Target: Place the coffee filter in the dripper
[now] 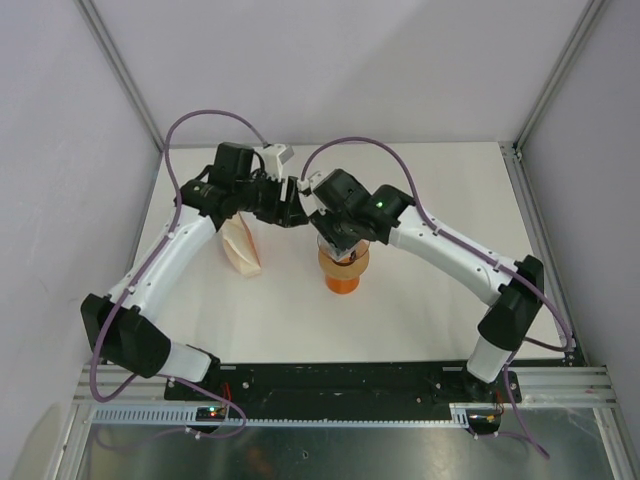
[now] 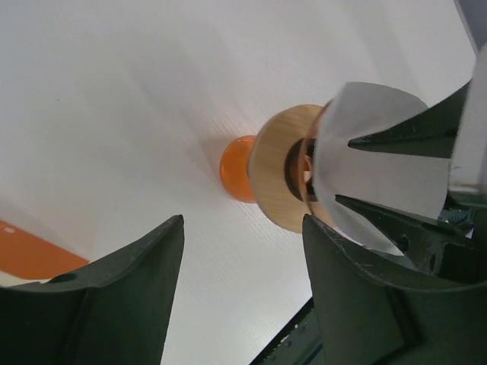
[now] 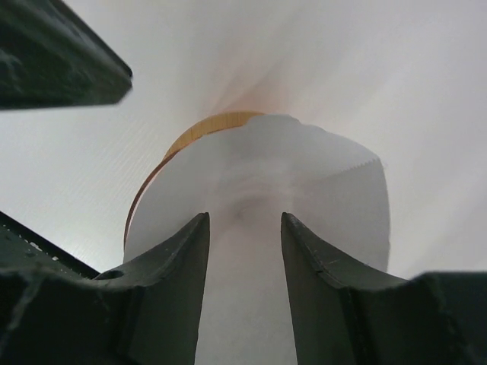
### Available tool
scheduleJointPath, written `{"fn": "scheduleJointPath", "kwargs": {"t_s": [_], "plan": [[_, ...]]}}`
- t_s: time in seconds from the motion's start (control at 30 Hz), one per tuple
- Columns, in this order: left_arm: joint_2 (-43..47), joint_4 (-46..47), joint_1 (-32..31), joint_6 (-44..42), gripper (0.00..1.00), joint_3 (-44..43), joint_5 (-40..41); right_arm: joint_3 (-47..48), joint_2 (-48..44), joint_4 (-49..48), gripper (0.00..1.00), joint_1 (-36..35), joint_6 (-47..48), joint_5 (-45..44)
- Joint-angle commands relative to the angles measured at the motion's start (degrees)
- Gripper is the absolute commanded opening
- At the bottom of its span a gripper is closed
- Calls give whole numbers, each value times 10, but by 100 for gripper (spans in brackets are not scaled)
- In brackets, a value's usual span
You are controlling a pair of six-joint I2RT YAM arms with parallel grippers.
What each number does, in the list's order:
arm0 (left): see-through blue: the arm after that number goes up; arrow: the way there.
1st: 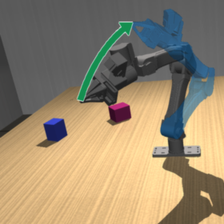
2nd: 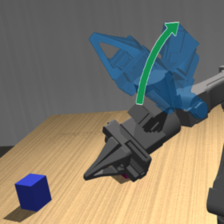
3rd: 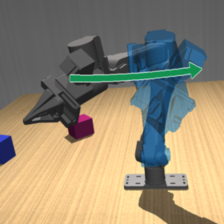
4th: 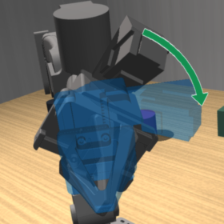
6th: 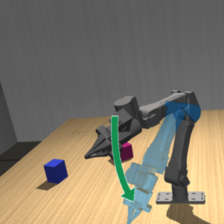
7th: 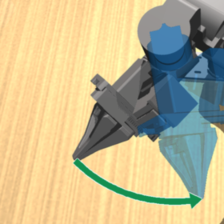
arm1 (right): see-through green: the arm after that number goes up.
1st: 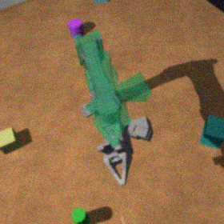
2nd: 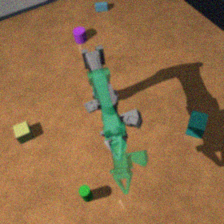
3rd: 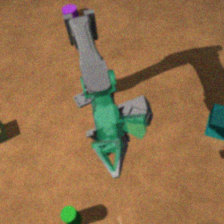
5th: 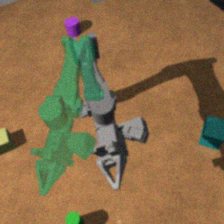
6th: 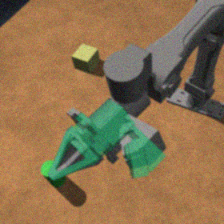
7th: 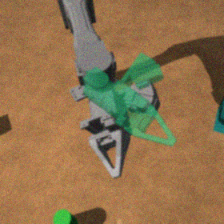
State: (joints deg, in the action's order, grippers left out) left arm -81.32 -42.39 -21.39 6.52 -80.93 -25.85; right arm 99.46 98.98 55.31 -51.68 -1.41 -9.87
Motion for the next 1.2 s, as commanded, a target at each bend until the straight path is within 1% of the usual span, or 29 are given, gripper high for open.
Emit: {"fn": "scheduleJointPath", "kwargs": {"t_s": [0.0, 0.13, 0.23, 0.37, 0.53, 0.63, 0.7, 0.87, 1.17], "plan": [[7, 16, -21, 15, 67, -4, -33, 7, -46, -27, 49, 2, 2, -8], [-1, 16, -40, 15, 65, -12, -27, -4, -60, -42, 51, 5, 2, 8], [-9, 17, -52, 16, 65, -12, -12, -12, -74, -54, 51, 6, -1, 6], [-15, 21, -58, 20, 65, -15, 10, -38, -115, -94, 51, 6, -7, -9], [-18, 27, -63, 22, 68, -19, 18, -140, -222, -215, 57, 6, -25, -34], [-23, 31, -67, 26, 68, -17, 18, -176, -259, -240, 58, 10, -55, -100], [-27, 35, -68, 28, 68, -17, 17, -186, -258, -234, 61, 18, -69, -108], [-34, 40, -70, 32, 67, -15, 17, -197, -227, -213, 64, 33, -84, -76], [-37, 46, -73, 30, 66, 13, 13, -253, -202, -237, 61, 75, -96, -12]]}}
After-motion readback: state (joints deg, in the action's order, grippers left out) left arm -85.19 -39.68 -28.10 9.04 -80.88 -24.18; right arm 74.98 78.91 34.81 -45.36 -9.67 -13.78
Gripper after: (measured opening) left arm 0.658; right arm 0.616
